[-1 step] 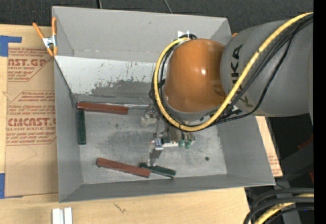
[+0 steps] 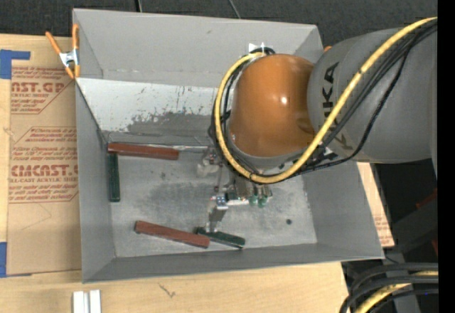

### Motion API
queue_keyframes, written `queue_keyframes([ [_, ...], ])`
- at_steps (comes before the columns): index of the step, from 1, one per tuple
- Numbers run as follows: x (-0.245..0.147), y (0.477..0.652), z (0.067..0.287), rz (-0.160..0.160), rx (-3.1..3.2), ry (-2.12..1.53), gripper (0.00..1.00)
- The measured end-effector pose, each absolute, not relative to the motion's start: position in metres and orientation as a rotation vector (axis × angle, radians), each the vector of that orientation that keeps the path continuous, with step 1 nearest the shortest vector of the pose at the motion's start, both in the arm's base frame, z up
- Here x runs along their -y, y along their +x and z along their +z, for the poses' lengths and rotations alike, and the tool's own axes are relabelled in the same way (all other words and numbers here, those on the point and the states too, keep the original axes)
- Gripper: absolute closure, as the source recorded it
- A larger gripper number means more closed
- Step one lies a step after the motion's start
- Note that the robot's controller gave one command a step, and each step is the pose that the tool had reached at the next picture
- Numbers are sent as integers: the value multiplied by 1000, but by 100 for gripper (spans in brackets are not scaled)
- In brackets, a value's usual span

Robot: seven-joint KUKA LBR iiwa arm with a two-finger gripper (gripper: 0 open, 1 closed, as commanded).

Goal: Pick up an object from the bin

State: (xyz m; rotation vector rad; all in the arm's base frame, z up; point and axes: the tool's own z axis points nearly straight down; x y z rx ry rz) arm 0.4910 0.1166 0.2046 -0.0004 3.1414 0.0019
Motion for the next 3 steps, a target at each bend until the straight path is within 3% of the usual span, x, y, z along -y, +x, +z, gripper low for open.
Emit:
queue_keyframes([
  [1, -101, 492, 141, 4, -3135, 85, 0],
  [2, -91, 490, 115, 0, -3144, 115, 0],
  [3, -109, 482, 142, 3, -3133, 211, 0],
])
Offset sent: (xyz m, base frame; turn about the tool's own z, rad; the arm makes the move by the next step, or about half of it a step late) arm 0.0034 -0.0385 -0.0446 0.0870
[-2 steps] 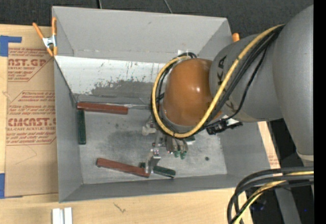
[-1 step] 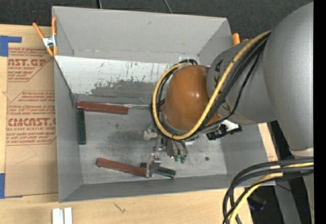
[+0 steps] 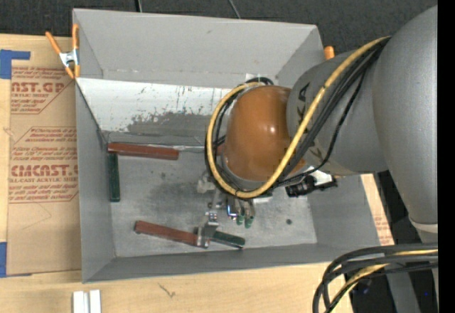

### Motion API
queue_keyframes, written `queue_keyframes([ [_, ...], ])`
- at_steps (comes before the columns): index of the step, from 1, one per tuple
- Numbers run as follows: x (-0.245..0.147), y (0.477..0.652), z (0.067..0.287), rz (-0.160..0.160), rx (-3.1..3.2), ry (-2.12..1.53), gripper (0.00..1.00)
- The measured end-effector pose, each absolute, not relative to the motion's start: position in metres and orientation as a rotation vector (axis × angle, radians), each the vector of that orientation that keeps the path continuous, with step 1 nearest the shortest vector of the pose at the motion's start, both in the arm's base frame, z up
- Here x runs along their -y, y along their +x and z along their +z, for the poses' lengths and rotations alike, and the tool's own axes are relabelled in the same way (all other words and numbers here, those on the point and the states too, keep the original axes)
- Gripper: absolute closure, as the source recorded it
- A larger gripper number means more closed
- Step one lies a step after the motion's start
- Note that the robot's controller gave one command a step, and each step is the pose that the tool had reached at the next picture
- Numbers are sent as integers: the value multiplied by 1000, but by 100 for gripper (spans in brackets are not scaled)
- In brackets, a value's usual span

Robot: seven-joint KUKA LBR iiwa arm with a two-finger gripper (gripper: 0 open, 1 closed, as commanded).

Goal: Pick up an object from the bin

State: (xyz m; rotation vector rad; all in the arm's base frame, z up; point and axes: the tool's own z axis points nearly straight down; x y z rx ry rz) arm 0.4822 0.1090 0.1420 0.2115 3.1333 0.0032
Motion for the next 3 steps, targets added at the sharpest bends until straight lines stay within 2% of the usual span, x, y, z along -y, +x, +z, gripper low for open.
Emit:
queue_keyframes([
  [1, -83, 484, 71, 5, -3115, 362, 0],
  [2, -83, 492, 74, 13, -3105, 377, 100],
  [3, -83, 491, 74, 12, -3106, 379, 100],
])
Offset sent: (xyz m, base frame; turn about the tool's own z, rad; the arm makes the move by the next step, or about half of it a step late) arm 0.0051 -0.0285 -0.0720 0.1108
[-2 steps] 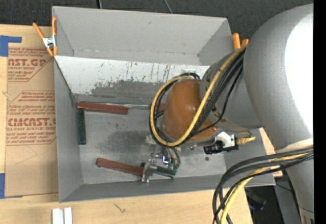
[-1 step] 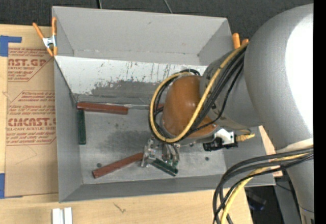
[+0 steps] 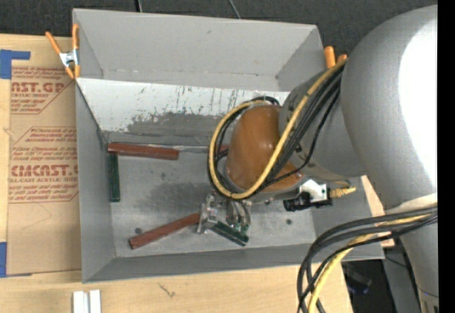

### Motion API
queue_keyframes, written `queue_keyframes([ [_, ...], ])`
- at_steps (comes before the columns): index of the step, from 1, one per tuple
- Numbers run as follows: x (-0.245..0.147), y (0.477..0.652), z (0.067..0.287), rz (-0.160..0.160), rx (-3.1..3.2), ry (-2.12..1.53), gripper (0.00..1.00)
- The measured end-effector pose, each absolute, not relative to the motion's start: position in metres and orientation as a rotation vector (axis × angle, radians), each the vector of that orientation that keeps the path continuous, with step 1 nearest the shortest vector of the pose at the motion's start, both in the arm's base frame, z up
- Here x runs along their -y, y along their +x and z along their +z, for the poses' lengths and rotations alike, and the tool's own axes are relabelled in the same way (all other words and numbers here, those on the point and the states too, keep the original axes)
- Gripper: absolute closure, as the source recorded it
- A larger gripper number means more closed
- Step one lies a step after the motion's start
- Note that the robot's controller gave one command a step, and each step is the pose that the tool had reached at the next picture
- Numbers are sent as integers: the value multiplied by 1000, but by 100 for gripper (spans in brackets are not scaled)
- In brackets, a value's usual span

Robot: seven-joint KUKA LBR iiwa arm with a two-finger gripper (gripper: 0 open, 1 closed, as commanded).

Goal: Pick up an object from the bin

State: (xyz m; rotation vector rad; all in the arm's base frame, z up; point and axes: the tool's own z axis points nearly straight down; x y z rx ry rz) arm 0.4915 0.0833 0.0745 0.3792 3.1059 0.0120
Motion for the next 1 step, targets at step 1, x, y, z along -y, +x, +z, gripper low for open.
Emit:
queue_keyframes([
  [1, -83, 490, 80, 8, -3112, 380, 100],
])
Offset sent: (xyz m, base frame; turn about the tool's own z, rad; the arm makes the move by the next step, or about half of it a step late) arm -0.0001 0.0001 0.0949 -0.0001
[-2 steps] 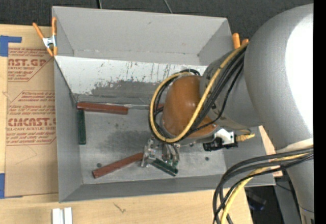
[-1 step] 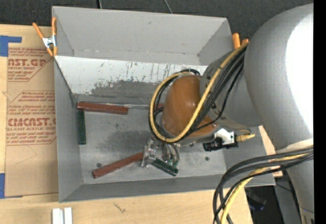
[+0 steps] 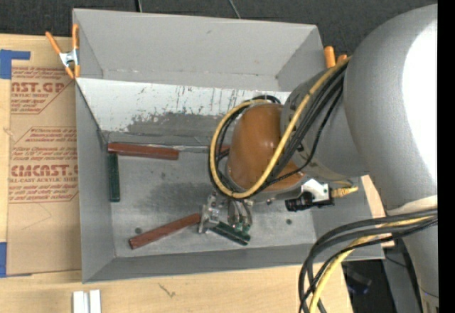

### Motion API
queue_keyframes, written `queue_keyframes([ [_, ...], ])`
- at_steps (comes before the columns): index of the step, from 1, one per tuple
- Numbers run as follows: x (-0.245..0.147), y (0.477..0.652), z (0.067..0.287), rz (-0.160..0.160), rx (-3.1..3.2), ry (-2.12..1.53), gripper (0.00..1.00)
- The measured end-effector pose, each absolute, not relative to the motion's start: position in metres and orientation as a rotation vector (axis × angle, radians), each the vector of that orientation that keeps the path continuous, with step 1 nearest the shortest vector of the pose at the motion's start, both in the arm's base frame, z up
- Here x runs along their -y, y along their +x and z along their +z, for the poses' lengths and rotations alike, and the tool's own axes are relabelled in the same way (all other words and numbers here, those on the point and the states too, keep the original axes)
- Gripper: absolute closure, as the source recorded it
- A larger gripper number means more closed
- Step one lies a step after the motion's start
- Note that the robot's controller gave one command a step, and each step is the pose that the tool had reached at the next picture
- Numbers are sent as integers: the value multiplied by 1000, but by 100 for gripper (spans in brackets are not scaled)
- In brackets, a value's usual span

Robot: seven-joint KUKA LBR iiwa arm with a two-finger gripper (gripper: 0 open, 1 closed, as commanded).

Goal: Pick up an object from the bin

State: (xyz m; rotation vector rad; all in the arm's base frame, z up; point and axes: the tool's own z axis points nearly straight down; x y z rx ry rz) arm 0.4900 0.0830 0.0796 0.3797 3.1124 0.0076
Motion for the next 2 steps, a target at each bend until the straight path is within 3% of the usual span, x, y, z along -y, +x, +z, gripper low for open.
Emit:
queue_keyframes([
  [2, -82, 487, 122, -1, -3125, 381, 100],
])
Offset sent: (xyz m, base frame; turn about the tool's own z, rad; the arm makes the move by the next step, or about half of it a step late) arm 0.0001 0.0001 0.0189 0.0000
